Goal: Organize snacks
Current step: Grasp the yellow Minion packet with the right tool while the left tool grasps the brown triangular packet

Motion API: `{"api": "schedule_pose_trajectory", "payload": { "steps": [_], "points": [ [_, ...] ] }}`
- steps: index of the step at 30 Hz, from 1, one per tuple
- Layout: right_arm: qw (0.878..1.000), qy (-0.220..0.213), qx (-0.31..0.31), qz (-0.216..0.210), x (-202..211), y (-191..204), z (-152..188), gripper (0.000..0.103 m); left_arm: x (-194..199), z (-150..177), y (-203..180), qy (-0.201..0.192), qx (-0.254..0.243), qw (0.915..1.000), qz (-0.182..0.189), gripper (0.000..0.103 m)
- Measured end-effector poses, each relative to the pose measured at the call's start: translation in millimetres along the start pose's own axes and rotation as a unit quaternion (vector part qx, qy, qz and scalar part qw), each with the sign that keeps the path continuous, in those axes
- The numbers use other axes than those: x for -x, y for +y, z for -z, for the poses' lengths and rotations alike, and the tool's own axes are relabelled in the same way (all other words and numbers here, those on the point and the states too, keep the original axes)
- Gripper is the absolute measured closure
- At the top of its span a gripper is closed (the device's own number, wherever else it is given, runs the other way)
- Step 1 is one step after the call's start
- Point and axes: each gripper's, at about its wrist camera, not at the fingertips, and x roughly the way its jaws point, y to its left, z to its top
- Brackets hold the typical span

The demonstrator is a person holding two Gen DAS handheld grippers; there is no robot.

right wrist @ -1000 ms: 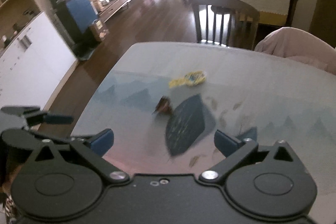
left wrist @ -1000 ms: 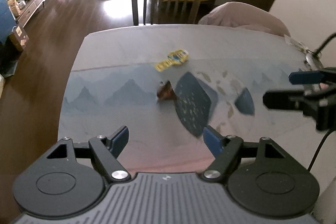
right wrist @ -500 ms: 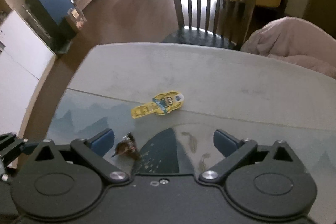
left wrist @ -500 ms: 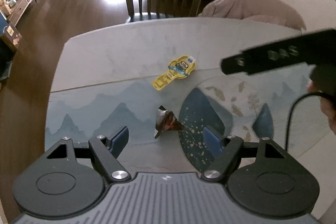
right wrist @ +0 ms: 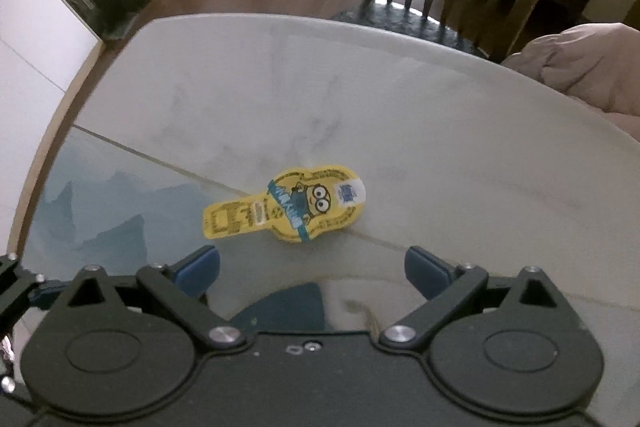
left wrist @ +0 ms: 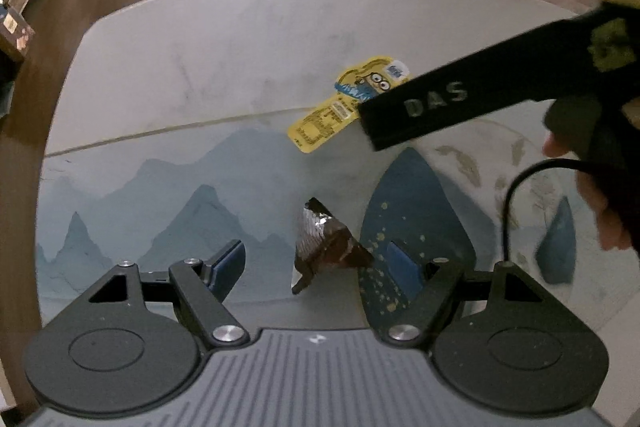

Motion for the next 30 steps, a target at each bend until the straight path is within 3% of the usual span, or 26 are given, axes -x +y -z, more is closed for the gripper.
{"api": "schedule_pose_trajectory", "payload": {
  "steps": [4, 10, 15, 18, 21, 24, 26, 30],
  "points": [
    [1.0, 0.01, 0.018, 0.005, -23, 7, -7, 0.008, -11, 0, 3, 0.007, 0.002, 0.9999, 0.008, 0.025],
    [0.993, 0.014, 0.115, 0.034, -35, 24, -12, 0.008, -23, 0, 0, 0.013, -0.012, 0.9998, 0.005, 0.026],
    [0.99, 0.024, 0.134, 0.044, -48, 18, -19, 0.01, -28, 1, -4, 0.013, -0.017, 0.9998, 0.006, 0.026],
    [0.989, 0.006, 0.144, 0.031, -49, 18, -18, 0.01, -28, 3, -3, 0.009, -0.017, 0.9998, 0.004, 0.026],
    [0.986, -0.008, 0.166, 0.023, -46, 21, -14, 0.018, -30, 6, -2, 0.009, -0.016, 0.9998, 0.002, 0.037],
    [0.983, -0.017, 0.182, 0.019, -40, 26, -10, 0.032, -32, 8, -1, 0.009, -0.015, 0.9998, 0.002, 0.043],
    [0.983, -0.019, 0.183, 0.017, -36, 25, -5, 0.033, -34, 9, -2, 0.011, -0.016, 0.9998, 0.001, 0.056],
    [0.984, -0.028, 0.177, 0.016, -35, 24, -2, 0.033, -33, 10, -3, 0.005, -0.018, 0.9998, -0.004, 0.063]
  ]
}}
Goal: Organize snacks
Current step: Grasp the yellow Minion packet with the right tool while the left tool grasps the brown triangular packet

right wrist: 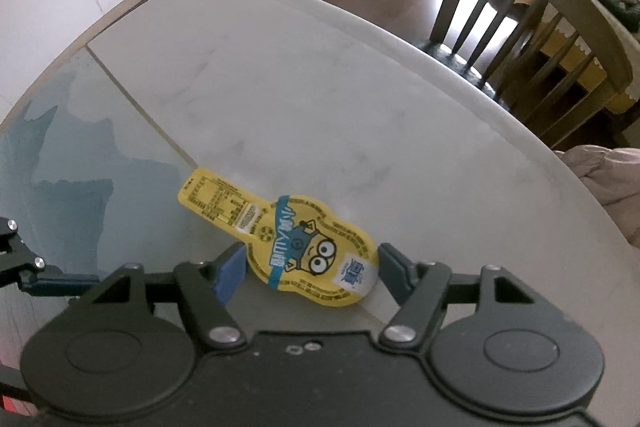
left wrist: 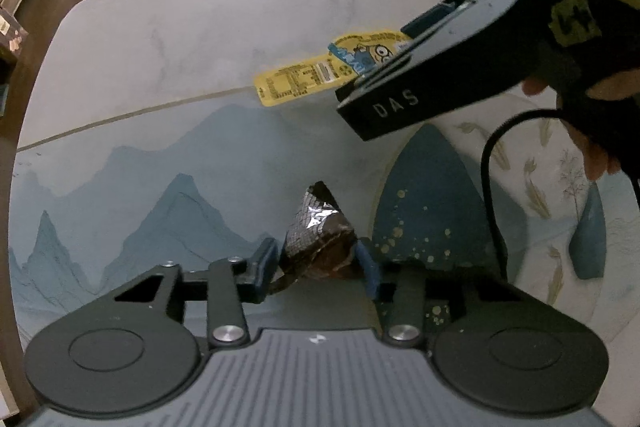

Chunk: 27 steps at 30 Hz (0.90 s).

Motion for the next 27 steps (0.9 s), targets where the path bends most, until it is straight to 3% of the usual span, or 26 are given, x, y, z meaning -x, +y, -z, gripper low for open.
{"api": "schedule_pose_trajectory", "payload": {
  "steps": [14, 27],
  "points": [
    [0.994, -0.011, -0.104, -0.014, 43, -13, 46, 0.033, 34, 12, 4, -0.03, 0.018, 0.9994, -0.005, 0.069],
    [0.988, -0.054, -0.143, 0.006, 145, 13, 87, 0.033, 117, 49, -1, -0.088, 0.017, 0.996, -0.005, 0.069]
  ]
}}
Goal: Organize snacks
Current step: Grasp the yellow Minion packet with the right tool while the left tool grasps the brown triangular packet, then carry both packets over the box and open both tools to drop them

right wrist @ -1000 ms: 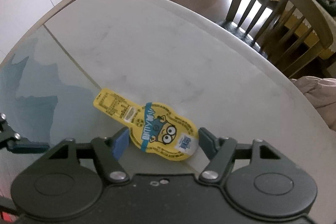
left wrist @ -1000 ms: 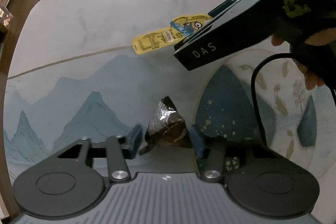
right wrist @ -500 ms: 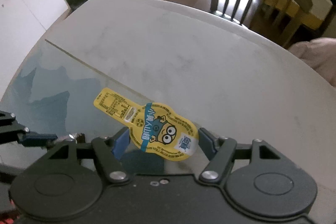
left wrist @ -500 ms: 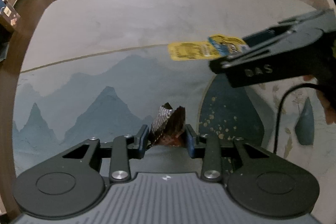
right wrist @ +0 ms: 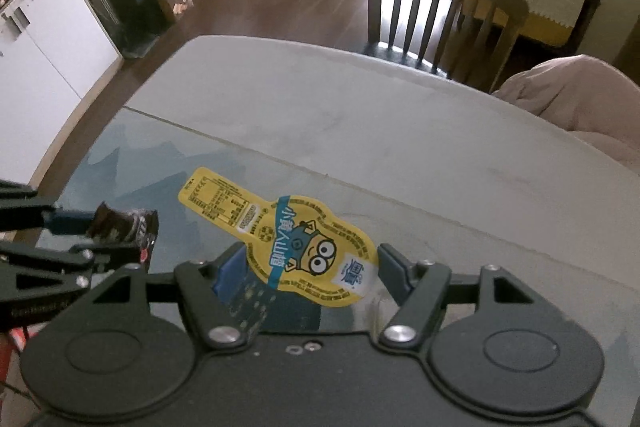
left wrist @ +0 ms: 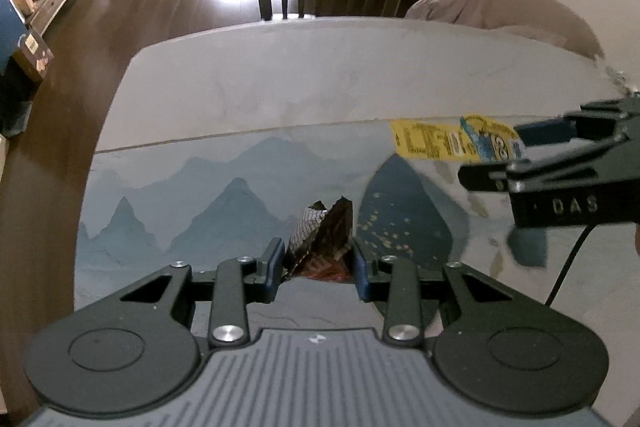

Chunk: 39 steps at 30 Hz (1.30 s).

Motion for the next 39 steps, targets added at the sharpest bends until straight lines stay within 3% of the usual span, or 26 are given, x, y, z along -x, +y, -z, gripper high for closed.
{"api": "schedule_pose_trajectory", "payload": {
  "steps": [7, 11, 25, 32, 39],
  "points": [
    [0.999, -0.03, -0.004, 0.011, 57, 24, 27, 0.033, 59, 15, -9, -0.067, -0.012, 0.9977, 0.004, 0.069],
    [0.999, -0.05, -0.006, 0.014, 87, 36, 41, 0.033, 88, 28, -14, -0.078, -0.027, 0.9964, 0.014, 0.069],
    [0.998, -0.057, 0.02, 0.0, 141, 93, 104, 0.033, 147, 98, -11, -0.054, -0.064, 0.9964, 0.017, 0.069],
    [0.998, -0.051, 0.019, -0.008, 147, 117, 132, 0.033, 150, 141, -6, -0.029, -0.066, 0.9969, 0.032, 0.069],
    [0.999, -0.029, 0.007, -0.01, 129, 133, 175, 0.033, 138, 183, -5, -0.006, -0.074, 0.9967, 0.034, 0.069]
  ]
}}
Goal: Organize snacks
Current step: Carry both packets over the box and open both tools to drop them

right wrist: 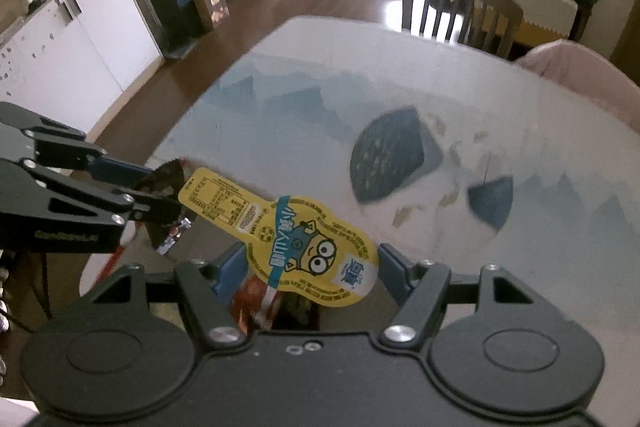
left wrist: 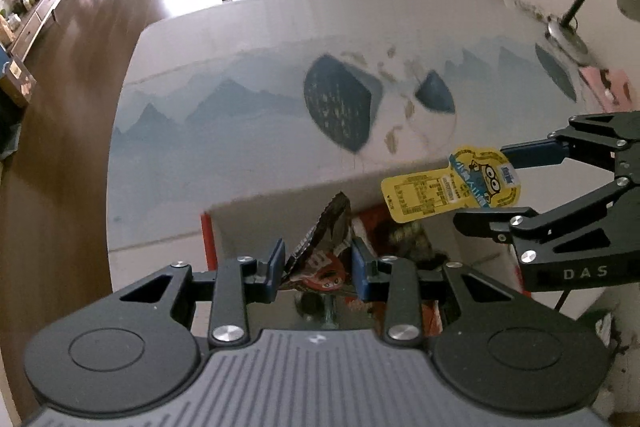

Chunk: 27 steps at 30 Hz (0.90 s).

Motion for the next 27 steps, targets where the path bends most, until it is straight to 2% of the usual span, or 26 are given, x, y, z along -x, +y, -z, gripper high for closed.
{"api": "schedule_pose_trajectory", "payload": {
  "steps": [10, 12, 27],
  "points": [
    [0.999, 0.036, -0.003, 0.016, -34, 20, 45, 0.033, -38, 43, -8, 0.038, 0.0, 0.9993, -0.008, 0.069],
    [0.999, 0.042, -0.005, 0.02, -40, 22, 51, 0.033, -47, 49, -10, 0.048, 0.005, 0.9989, 0.001, 0.069],
    [0.998, 0.057, -0.017, 0.01, -53, 27, 67, 0.033, -87, 69, -12, 0.081, 0.016, 0.9965, -0.004, 0.069]
  ]
}}
